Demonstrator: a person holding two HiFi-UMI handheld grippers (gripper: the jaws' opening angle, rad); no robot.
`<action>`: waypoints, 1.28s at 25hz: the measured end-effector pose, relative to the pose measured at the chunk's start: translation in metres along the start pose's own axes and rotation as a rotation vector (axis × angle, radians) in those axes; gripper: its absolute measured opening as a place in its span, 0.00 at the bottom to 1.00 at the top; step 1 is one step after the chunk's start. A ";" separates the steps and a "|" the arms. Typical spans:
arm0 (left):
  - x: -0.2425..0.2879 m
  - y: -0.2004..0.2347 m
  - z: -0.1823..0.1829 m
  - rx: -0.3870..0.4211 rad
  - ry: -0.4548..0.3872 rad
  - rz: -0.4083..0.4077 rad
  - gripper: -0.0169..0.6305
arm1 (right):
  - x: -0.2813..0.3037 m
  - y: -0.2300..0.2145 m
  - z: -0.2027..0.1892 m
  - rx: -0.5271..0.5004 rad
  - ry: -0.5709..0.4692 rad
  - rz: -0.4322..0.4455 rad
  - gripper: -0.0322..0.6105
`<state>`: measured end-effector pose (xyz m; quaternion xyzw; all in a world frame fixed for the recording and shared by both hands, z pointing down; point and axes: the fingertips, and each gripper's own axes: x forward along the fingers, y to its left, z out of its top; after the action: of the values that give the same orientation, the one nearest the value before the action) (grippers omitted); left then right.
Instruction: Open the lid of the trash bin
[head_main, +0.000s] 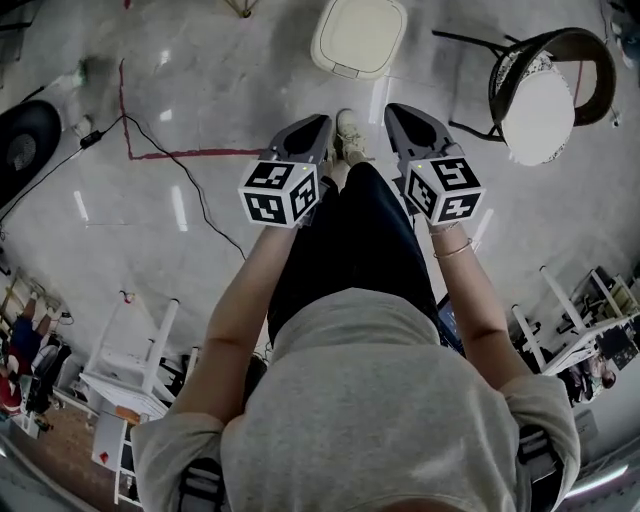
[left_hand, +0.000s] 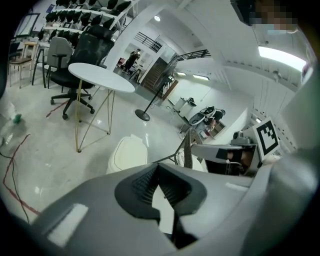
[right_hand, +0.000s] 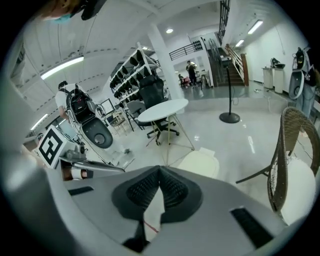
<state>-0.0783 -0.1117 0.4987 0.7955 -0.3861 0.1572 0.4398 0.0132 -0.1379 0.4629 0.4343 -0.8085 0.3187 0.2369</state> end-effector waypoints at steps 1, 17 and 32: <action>0.007 0.003 -0.004 -0.002 0.010 0.000 0.04 | 0.006 -0.004 -0.003 0.005 0.005 0.004 0.06; 0.101 0.046 -0.065 -0.050 0.073 0.054 0.04 | 0.096 -0.051 -0.083 0.068 0.096 0.084 0.06; 0.191 0.106 -0.115 -0.083 0.105 0.114 0.04 | 0.145 -0.102 -0.166 0.100 0.182 0.011 0.06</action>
<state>-0.0231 -0.1412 0.7372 0.7439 -0.4133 0.2072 0.4826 0.0440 -0.1413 0.7042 0.4105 -0.7690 0.3981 0.2857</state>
